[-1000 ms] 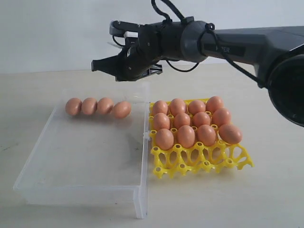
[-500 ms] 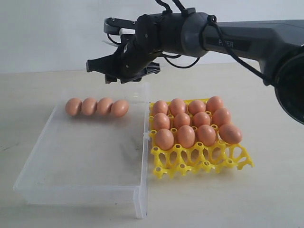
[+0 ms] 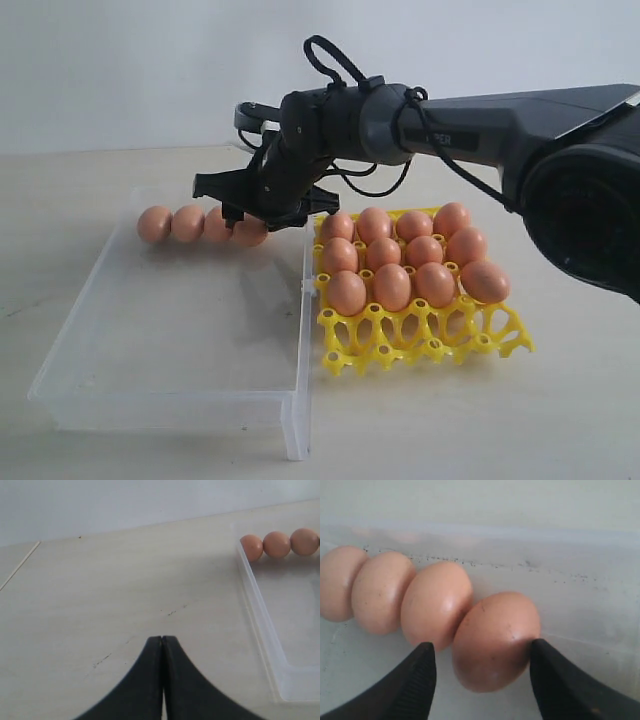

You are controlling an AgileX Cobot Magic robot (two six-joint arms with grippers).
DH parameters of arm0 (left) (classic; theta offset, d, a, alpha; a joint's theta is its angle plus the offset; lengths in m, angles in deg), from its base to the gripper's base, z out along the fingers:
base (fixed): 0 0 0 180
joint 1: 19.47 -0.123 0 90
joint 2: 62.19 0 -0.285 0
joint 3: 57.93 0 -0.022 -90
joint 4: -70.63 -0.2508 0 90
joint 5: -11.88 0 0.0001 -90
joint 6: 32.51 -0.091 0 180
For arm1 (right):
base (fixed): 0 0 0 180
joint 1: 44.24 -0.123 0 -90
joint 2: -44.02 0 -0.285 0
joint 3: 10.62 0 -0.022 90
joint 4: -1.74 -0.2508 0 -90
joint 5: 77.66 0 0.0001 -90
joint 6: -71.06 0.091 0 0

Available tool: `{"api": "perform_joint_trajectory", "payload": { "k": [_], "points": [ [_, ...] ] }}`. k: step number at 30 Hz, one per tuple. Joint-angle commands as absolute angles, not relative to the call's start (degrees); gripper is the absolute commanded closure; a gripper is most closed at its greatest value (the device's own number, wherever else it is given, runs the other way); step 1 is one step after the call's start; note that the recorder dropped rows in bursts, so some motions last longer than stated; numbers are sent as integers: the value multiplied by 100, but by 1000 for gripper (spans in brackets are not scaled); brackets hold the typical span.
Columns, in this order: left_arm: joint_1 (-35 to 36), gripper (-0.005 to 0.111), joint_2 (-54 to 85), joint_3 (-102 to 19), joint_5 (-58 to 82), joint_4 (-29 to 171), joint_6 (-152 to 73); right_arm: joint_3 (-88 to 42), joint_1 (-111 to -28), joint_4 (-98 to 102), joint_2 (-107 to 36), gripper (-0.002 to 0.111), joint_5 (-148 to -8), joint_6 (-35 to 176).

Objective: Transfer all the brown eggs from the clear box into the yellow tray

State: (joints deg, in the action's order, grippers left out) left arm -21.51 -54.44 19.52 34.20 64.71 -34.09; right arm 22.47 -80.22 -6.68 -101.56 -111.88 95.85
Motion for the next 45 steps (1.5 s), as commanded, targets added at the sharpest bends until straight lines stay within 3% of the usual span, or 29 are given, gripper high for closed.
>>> {"api": "perform_joint_trajectory", "payload": {
  "k": [1, 19, 22, 26, 45],
  "points": [
    [-2116, 107, -5441, 1928, 3367, 6485, -3380, 2233, -8023, -688, -10274, 53, -11051, 9727],
    [-2116, 107, -5441, 1928, 3367, 6485, -3380, 2233, -8011, -519, -10458, 55, -10874, 10005],
    [-2116, 107, -5441, 1928, 3367, 6485, -3380, 2233, -8011, -481, -10471, 71, -10831, 10005],
    [-2116, 107, -5441, 1928, 3367, 6485, -3380, 2233, -8011, -468, -10460, 108, -10744, 9912],
    [-2116, 107, -5441, 1928, 3367, 6485, -3380, 2044, -8193, 237, -9005, 108, -10618, 9466]
  ]
}}
